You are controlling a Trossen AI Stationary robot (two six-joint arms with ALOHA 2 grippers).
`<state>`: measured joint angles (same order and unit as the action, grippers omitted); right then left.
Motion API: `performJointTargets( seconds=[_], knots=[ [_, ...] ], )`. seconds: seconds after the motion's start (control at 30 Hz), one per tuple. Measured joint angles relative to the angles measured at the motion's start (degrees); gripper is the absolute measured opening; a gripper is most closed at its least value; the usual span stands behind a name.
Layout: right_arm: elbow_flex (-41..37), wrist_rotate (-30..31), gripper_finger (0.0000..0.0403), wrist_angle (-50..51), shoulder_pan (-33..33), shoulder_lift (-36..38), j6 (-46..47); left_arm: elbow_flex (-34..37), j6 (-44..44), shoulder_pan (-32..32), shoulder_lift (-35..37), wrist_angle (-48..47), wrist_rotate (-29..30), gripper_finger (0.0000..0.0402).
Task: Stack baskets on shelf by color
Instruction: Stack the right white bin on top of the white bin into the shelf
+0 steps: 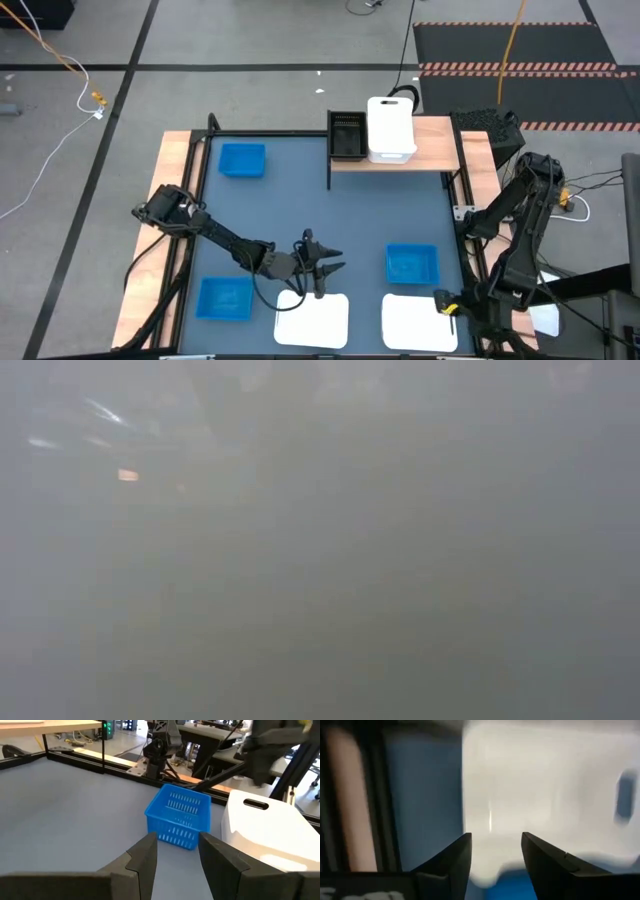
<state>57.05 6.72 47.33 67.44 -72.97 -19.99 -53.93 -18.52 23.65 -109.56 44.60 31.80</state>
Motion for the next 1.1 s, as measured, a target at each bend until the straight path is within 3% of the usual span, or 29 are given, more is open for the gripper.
performJointTargets(
  seconds=[0.1,0.23,0.53,0.73,0.93,1.0,1.1],
  knots=[
    [0.03,-1.2,0.0166,-2.55,-0.04,0.04,-2.82,0.0,0.01,-0.15,0.0,-0.11,0.01,0.0145],
    [-0.28,5.03,0.0166,1.32,-2.21,1.68,-7.76,0.0,0.15,-0.51,0.0,0.07,0.01,0.0145],
    [-4.31,1.63,0.0166,3.51,-7.82,10.59,-6.38,0.02,0.25,-0.67,0.0,-0.88,0.01,0.0145],
    [-12.4,-4.24,0.0166,-8.03,-8.94,13.03,-1.92,0.02,0.07,-0.8,0.0,-1.1,0.03,0.0145],
    [-15.72,2.09,0.0166,-18.83,-10.05,12.0,0.18,0.02,0.07,-1.18,0.0,-1.09,0.03,0.0145],
    [-15.65,-0.38,0.0166,-18.52,-10.61,11.98,1.11,0.02,-0.01,-1.46,0.0,-1.09,0.03,0.0145],
    [-15.65,-11.26,0.0166,-17.37,-10.9,12.85,1.28,0.02,-0.04,-1.56,0.0,-1.11,0.12,0.0145]
  ],
)
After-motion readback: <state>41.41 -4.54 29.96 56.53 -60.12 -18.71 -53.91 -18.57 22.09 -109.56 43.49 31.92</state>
